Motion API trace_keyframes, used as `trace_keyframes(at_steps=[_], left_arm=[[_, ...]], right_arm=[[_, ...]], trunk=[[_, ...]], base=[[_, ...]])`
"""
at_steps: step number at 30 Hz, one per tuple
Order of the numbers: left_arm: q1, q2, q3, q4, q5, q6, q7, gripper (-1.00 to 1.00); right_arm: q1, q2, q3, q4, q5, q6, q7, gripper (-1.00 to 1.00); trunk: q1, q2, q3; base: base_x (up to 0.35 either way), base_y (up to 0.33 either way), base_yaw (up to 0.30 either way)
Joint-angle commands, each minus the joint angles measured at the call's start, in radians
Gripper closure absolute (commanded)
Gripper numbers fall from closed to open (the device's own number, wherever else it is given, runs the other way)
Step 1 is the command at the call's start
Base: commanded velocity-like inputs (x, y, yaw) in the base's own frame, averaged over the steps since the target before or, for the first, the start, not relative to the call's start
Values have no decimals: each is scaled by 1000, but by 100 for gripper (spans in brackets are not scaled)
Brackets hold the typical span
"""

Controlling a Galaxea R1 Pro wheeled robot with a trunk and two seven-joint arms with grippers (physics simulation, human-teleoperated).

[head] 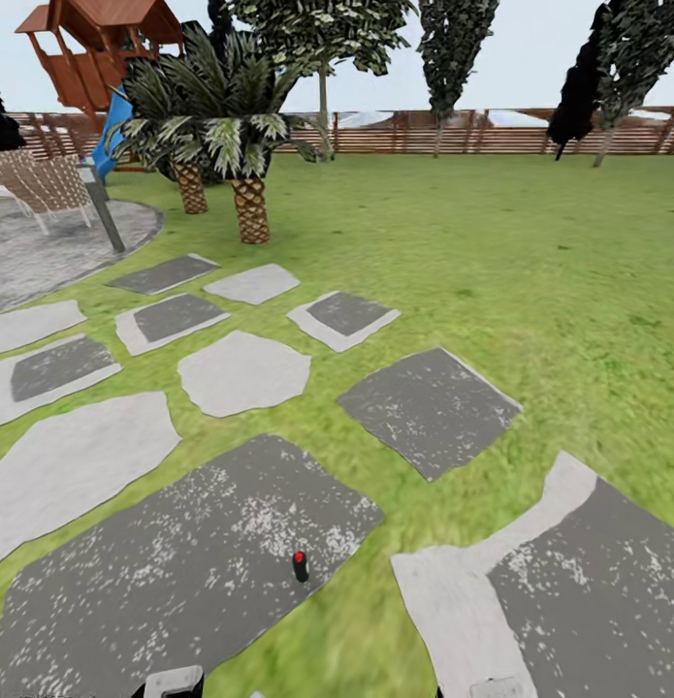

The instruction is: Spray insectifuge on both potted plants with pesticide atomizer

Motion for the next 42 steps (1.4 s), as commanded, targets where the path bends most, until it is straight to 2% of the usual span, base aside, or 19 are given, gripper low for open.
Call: trace_keyframes(at_steps=[1,42], left_arm=[[-1,0,2,1,-2,-4,3,-100],[-1,0,4,2,5,-4,3,-100]], right_arm=[[0,1,-14,1,11,-2,-7,-100],[0,2,-18,3,11,-2,-7,-100]], trunk=[[0,0,-2],[0,0,-40]], base=[[130,-295,223],[85,-306,233]])
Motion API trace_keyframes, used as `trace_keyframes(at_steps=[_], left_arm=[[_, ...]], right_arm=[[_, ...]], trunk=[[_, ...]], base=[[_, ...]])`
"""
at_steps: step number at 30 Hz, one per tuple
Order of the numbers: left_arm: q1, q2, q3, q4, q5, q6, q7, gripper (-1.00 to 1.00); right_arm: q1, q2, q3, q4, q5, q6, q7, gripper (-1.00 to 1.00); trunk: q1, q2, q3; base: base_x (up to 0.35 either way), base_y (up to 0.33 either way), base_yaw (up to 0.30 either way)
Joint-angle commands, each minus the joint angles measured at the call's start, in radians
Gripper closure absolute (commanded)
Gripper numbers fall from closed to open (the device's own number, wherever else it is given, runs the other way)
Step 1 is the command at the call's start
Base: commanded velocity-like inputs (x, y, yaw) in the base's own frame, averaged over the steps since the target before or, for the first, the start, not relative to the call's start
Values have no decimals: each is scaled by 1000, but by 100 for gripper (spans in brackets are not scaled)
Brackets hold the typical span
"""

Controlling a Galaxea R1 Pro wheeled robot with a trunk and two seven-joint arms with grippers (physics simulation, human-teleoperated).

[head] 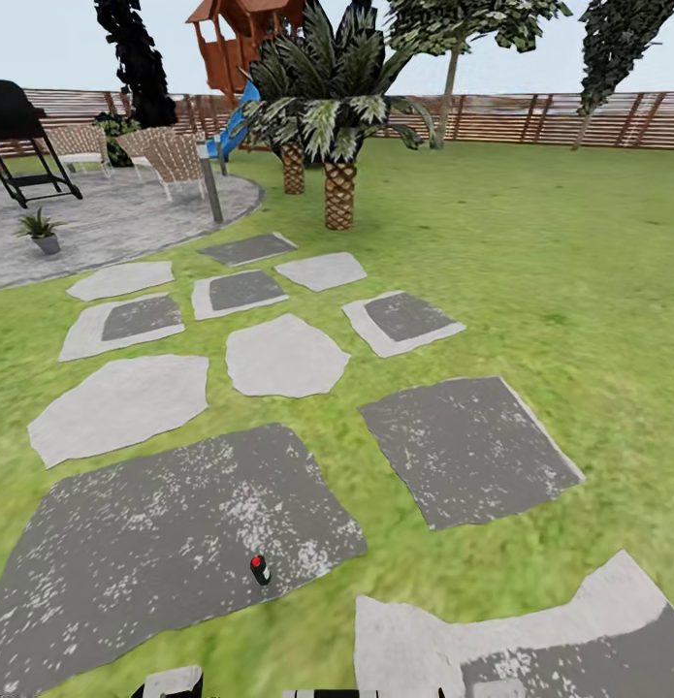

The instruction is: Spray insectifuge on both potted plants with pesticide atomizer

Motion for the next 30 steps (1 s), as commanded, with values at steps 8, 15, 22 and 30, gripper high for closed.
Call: trace_keyframes(at_steps=[8,15,22,30], left_arm=[[0,0,1,1,0,-4,3,-100],[-1,0,1,1,2,-5,3,-100],[1,0,1,1,0,-5,3,-100],[1,0,1,2,-5,-5,3,-100]], right_arm=[[0,1,-3,1,11,-2,-5,-100],[0,1,-3,1,11,-2,-5,-100],[0,2,-3,1,10,-2,-5,-100],[0,1,-3,1,10,-2,-5,-100]], trunk=[[0,0,-8],[0,0,-14],[0,0,-20],[0,0,-27]], base=[[86,-307,237],[158,-242,237],[289,-31,237],[32,-1,237]])
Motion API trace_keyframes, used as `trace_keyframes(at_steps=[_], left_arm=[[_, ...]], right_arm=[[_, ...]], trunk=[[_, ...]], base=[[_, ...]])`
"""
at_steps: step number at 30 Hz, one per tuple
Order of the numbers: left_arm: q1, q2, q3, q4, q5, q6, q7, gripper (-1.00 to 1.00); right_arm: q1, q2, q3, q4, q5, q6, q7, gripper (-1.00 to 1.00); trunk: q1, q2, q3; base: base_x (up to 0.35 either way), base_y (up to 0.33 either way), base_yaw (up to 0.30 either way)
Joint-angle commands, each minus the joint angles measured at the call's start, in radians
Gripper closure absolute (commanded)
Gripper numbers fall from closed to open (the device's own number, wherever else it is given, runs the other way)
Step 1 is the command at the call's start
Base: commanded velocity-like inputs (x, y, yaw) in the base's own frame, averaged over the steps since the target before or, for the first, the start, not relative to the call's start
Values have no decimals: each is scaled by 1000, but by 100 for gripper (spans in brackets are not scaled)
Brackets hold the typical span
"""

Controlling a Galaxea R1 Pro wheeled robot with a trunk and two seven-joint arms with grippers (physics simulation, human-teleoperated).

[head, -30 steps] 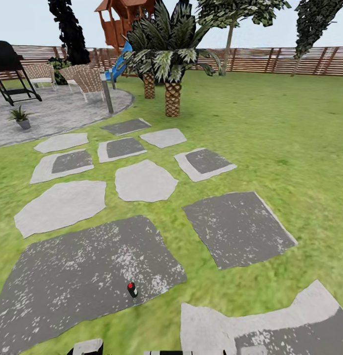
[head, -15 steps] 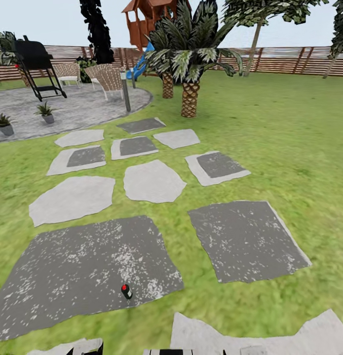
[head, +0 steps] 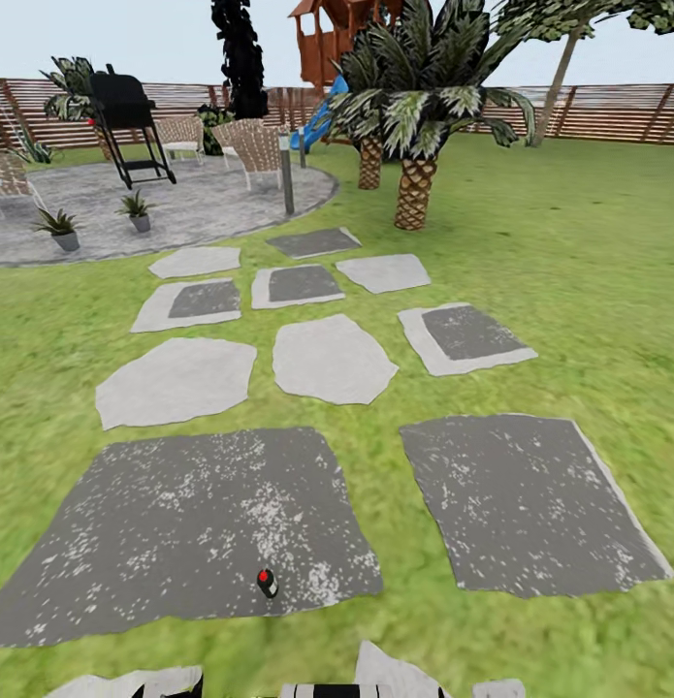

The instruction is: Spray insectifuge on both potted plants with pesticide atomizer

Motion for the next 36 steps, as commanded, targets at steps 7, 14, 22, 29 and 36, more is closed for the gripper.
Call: trace_keyframes(at_steps=[7,14,22,29,36], left_arm=[[-2,0,-2,-8,-2,-3,2,-100],[-66,5,-7,-48,-24,21,-24,-100],[-257,12,-14,-83,-57,204,-123,-100],[-278,22,-15,-83,-58,190,-128,-100],[-276,24,-18,-74,-77,146,-128,-100]], right_arm=[[0,0,-4,-7,14,-1,-4,-100],[-30,1,-3,-214,13,7,2,-100],[-157,2,-3,-330,12,114,3,-100],[-173,-1,6,-329,13,132,9,-100],[-174,-8,32,-332,17,133,25,-100]], trunk=[[0,0,-3],[0,0,-3],[0,0,-3],[0,0,-3],[0,0,-3]], base=[[1,-116,104],[0,-9,1],[0,0,0],[0,0,0],[0,0,0]])
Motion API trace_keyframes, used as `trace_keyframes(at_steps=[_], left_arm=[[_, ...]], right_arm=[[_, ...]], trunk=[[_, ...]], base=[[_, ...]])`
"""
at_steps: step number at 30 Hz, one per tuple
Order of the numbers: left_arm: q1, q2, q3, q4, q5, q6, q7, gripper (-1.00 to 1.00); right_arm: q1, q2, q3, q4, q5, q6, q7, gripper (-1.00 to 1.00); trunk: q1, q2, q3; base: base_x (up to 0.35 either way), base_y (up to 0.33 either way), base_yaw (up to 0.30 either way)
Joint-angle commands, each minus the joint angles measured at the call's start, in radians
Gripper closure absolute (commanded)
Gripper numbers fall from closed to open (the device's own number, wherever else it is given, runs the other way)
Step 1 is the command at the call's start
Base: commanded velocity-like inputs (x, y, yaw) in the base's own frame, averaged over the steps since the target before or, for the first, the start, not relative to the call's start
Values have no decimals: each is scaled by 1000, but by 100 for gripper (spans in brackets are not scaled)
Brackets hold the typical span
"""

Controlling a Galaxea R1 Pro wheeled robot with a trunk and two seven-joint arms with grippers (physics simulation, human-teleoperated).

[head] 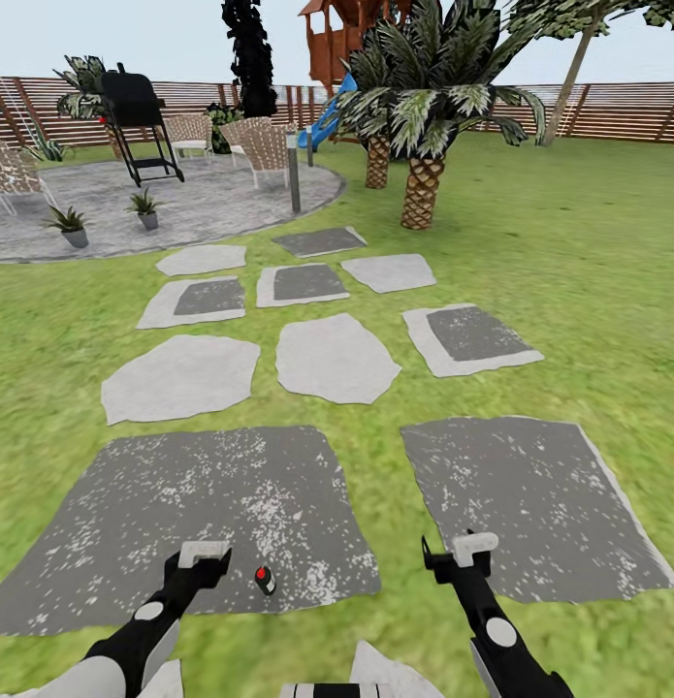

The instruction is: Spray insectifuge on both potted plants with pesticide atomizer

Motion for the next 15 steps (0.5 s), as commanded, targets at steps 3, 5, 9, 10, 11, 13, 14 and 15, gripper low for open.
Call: trace_keyframes(at_steps=[3,5,9,10,11,13,14,15], left_arm=[[-1,1,10,-4,-30,-6,-4,-100],[-1,1,11,-6,-33,-7,-6,-100],[-1,4,11,-6,-35,-7,-14,-100],[-1,4,11,-6,-35,-7,-15,-100],[-1,4,11,-6,-35,-7,-16,-100],[-1,3,11,-3,-35,-8,-17,-100],[-1,3,11,-1,-35,-9,-17,-100],[-1,3,11,1,-36,-10,-17,-100]], right_arm=[[0,2,0,-5,9,3,-6,-100],[0,3,0,-5,9,4,-7,-100],[0,4,0,-6,8,1,-7,-100],[0,4,0,-3,9,0,-7,-100],[0,4,0,-2,9,0,-7,-100],[0,3,0,2,8,0,-7,-100],[0,3,0,3,8,-1,-7,-100],[0,4,1,4,8,-1,-7,-100]], trunk=[[0,0,-1],[0,0,-1],[0,0,-1],[0,0,-1],[4,-7,-4],[11,-21,-10],[15,-28,-13],[19,-35,-16]], base=[[0,0,0],[0,0,0],[0,0,0],[0,0,0],[0,0,0],[0,0,0],[0,0,0],[0,0,0]])
